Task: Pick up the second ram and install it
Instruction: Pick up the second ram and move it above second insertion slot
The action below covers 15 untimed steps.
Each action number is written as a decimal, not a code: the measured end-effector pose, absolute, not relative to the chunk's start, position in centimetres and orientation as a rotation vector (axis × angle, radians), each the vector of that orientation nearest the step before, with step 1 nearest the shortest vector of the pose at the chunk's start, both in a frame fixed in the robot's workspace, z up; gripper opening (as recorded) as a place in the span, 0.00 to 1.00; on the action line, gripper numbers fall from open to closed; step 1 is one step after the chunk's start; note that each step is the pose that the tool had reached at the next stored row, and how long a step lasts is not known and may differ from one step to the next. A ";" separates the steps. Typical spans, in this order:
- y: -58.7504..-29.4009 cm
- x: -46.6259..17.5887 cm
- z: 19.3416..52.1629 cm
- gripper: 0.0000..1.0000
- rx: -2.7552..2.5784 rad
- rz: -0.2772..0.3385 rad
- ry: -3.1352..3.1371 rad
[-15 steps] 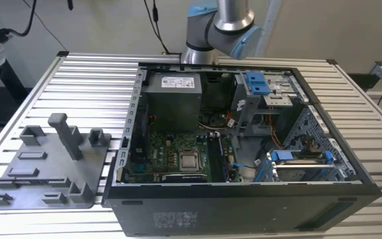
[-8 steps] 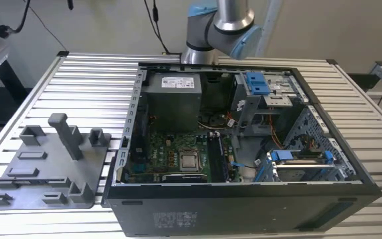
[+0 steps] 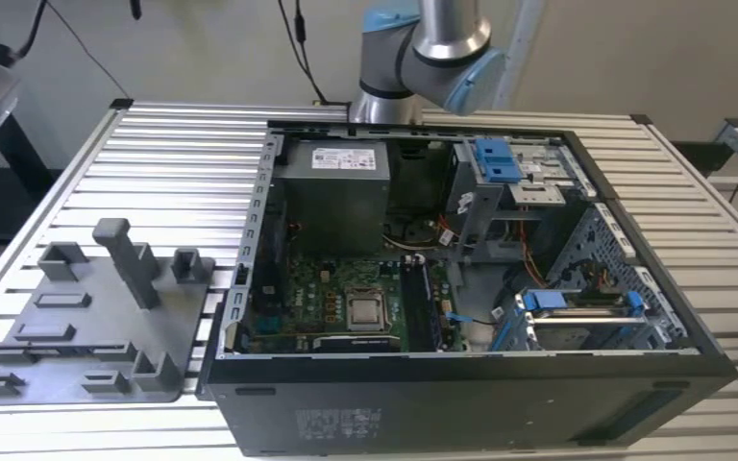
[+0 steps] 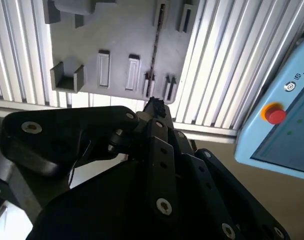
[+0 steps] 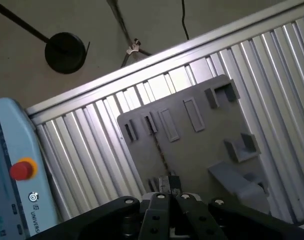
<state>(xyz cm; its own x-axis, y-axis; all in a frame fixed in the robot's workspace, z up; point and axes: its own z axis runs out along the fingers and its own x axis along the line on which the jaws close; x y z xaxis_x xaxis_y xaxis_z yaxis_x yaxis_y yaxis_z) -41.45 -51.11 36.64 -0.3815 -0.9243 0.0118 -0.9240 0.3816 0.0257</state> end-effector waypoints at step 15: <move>-51.1 -41.9 36.5 0.11 1.926 -0.060 -2.485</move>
<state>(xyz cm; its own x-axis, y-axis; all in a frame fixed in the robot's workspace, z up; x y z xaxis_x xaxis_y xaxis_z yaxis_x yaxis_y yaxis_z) -41.87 -51.10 36.49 -0.2495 -0.9680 -0.0259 -0.9682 0.2487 0.0285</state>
